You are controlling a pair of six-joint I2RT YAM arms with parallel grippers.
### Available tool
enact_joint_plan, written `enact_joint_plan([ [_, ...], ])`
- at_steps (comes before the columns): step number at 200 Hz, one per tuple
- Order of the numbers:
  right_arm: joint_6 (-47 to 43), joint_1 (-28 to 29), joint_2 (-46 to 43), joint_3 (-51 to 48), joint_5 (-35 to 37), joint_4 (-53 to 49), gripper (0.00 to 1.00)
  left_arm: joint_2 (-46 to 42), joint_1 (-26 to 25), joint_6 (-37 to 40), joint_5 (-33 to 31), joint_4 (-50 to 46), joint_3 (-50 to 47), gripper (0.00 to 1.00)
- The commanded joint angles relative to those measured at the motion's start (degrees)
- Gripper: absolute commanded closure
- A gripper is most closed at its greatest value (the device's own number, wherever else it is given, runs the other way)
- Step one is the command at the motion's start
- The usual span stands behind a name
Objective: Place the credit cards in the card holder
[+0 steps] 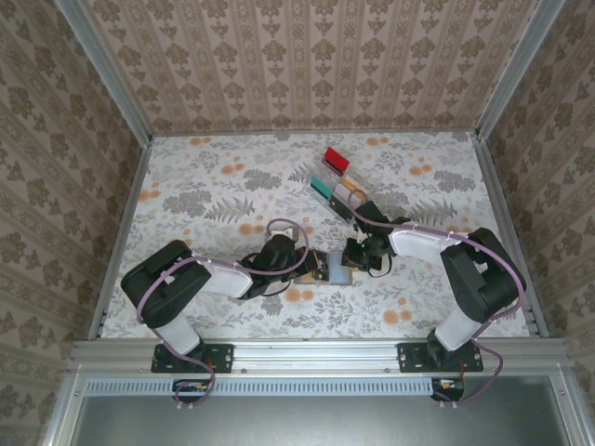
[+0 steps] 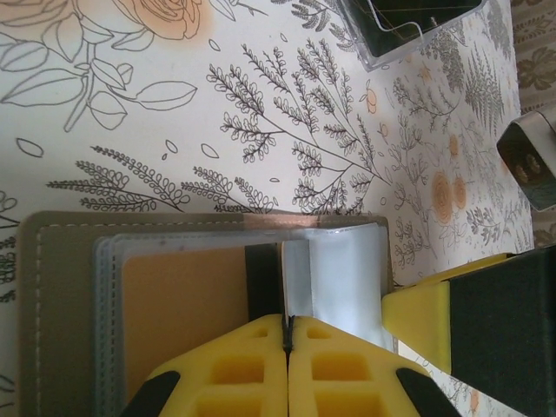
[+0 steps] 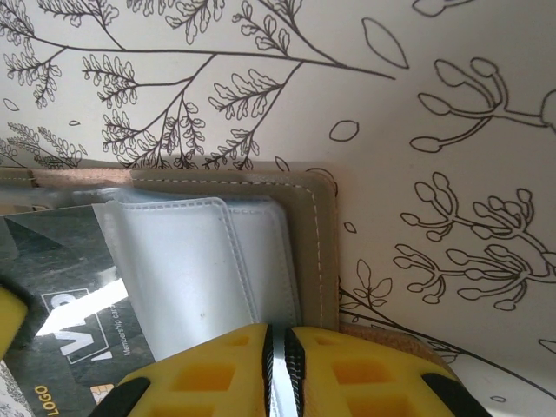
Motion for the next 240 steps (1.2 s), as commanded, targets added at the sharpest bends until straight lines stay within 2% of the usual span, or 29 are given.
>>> enact_joint_plan([
  [1,0.18,0.37,4.07,-1.14,2.05,-0.41,0.82,1.24,-0.63,-0.33,0.69,0.59,-0.31,0.94],
  [45,0.36,0.38,3.74,-0.79,1.59,-0.51,0.81,1.02,-0.57,-0.85,1.45,1.58,-0.97,0.93],
  [107,0.01,0.38,3.99,-0.07,1.19,-0.85,0.81,-3.09,0.27,1.93,-2.14,-3.51,-2.53,0.91],
  [174,0.27,0.38,4.31,-0.43,1.11,-0.19,0.81,1.31,-0.53,2.02,-0.61,-0.8,0.37,0.91],
  [240,0.28,0.38,4.46,-0.35,1.02,-0.12,0.81,1.78,-1.07,-0.29,0.84,2.77,-1.43,0.9],
])
